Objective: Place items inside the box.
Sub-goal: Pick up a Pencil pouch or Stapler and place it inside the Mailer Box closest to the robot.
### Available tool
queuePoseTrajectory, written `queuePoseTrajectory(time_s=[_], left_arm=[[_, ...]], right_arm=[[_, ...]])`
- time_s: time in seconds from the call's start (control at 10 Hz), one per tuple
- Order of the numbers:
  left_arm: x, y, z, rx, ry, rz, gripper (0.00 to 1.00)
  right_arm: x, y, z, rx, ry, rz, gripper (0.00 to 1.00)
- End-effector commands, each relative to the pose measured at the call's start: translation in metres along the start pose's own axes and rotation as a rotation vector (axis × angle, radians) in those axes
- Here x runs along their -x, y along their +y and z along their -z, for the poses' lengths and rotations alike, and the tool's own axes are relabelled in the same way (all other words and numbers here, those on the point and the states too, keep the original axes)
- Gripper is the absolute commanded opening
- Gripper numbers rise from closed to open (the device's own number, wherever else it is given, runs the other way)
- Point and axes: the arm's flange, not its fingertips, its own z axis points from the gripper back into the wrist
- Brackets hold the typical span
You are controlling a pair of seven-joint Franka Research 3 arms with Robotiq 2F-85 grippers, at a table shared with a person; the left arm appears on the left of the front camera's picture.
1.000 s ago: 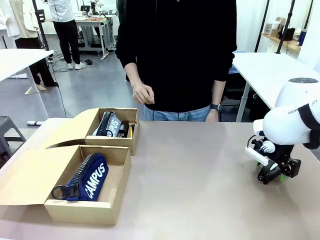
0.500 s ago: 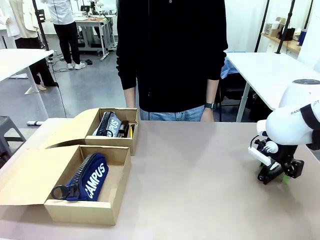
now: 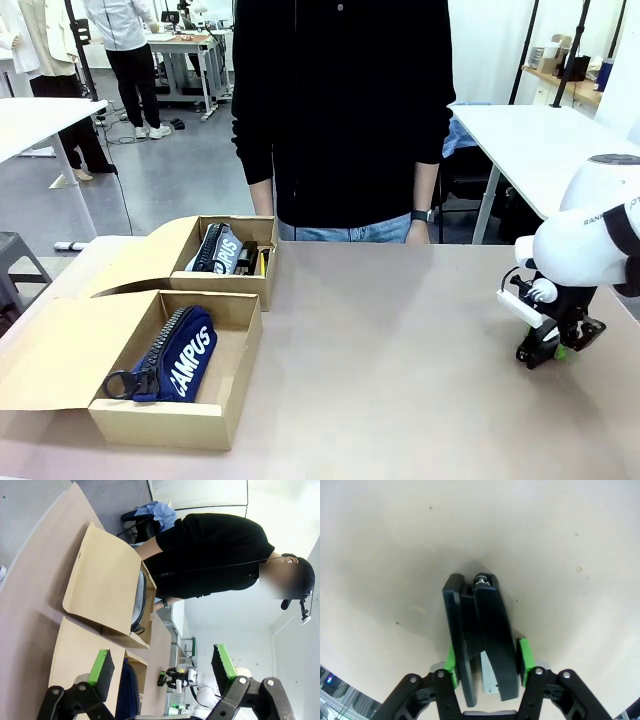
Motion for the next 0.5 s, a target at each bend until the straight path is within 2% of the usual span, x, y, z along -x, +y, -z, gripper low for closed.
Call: queuePoseTrajectory(time_s=[0.0, 0.2, 0.4], left_arm=[[0.001, 0.000, -0.001, 0.020, -0.003, 0.008, 1.00], [0.001, 0.000, -0.001, 0.020, -0.003, 0.008, 1.00], [0.001, 0.000, -0.001, 0.020, -0.003, 0.008, 1.00]], right_arm=[[0.003, 0.009, -0.004, -0.012, -0.005, 0.004, 0.00], [0.000, 0.012, -0.009, -0.038, -0.030, 0.052, 0.00], [-0.010, 0.020, -0.033, -0.124, -0.066, 0.212, 0.00]])
